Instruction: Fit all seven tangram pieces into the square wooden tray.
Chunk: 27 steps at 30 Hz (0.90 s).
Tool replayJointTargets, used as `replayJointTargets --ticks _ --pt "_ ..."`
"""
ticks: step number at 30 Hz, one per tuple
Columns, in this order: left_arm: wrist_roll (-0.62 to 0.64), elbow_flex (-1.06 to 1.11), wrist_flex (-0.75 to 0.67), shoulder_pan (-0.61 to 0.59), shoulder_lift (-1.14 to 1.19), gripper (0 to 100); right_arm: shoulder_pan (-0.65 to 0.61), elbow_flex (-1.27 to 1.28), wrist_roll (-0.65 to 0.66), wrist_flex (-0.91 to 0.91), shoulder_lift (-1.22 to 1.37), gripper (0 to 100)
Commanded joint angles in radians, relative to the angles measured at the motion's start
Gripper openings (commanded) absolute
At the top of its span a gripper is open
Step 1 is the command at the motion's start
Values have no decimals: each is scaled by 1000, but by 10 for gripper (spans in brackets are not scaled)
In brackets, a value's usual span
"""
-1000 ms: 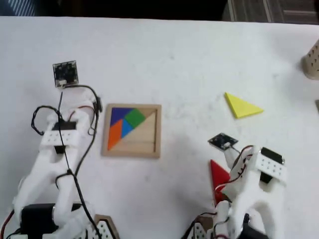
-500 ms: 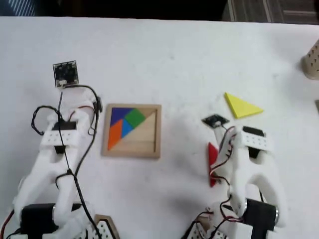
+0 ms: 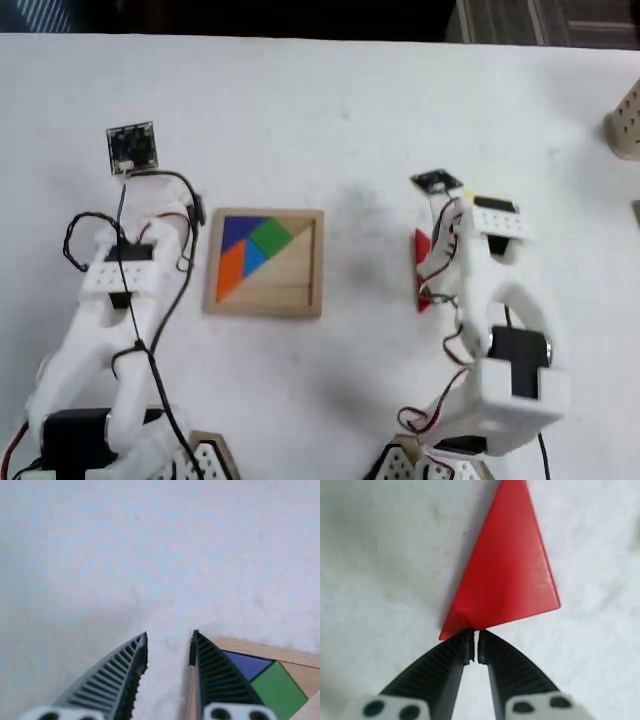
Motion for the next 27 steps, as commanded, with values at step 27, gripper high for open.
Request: replayJointTargets --ticks 27 --pt "-8 -95 -68 -35 70 158 -512 209 -511 10 -708 25"
